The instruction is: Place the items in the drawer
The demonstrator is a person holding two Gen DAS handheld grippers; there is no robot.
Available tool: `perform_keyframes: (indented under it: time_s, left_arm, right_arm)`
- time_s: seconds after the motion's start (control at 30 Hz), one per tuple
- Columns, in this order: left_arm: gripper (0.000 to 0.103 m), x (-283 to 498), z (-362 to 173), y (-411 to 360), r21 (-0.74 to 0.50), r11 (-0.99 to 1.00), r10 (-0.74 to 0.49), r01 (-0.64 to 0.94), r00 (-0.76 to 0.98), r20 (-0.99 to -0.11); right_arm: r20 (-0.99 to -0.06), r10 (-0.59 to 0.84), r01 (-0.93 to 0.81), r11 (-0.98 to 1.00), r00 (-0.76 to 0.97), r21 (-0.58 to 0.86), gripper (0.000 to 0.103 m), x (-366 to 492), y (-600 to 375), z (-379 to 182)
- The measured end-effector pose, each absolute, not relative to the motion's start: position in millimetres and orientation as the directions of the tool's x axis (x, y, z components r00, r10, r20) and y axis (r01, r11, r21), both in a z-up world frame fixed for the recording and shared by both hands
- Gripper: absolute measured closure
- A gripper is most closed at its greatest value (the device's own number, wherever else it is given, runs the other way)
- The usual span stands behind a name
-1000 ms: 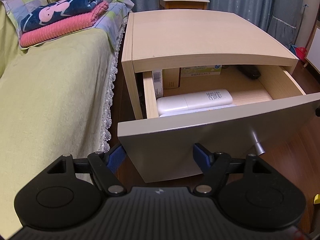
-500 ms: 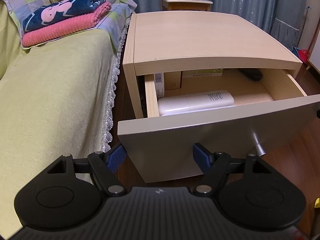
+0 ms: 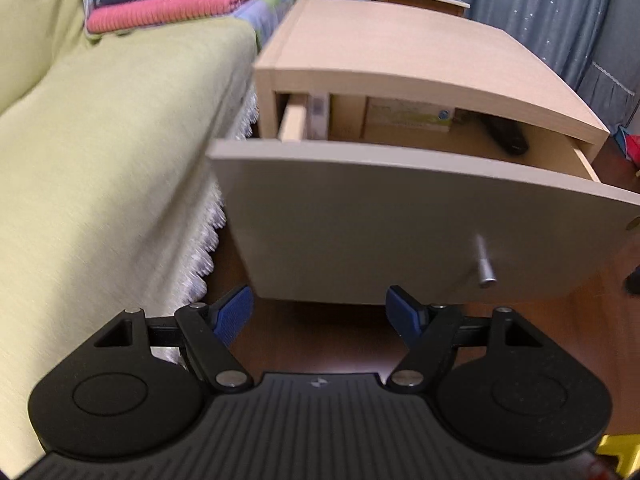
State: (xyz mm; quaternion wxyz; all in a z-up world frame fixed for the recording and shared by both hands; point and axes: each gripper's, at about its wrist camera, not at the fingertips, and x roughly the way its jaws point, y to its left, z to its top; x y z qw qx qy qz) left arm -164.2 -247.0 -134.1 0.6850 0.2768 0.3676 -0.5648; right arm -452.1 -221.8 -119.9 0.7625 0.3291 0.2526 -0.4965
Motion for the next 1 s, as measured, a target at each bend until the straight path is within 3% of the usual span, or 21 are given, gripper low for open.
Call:
perform_keyframes:
  time_s: [0.27, 0.63, 1.0]
  left_arm:
    - [0.029, -195.6, -150.4, -269.2, -0.023, 0.209, -0.599, 0.978, 0.109, -0.793]
    - [0.029, -209.9, -181.2, -283.6, 0.005, 0.176, -0.613, 0.984, 0.113, -0.782]
    - [0.028, -205.0, -195.0, -292.1, 0.015, 0.189, -0.598, 0.982, 0.127, -0.792]
  right_arm:
    - [-0.68, -0.596, 0.904, 0.283, 0.427, 0.319, 0.052, -394.3, -240.5, -128.9]
    - [-0.734, -0.631, 0.968, 0.153, 0.252, 0.201, 0.048, -366.6, -242.8, -144.1]
    - [-0.743, -0.635, 0.977, 0.169, 0.209, 0.131, 0.043, -360.2, -239.9, -152.5]
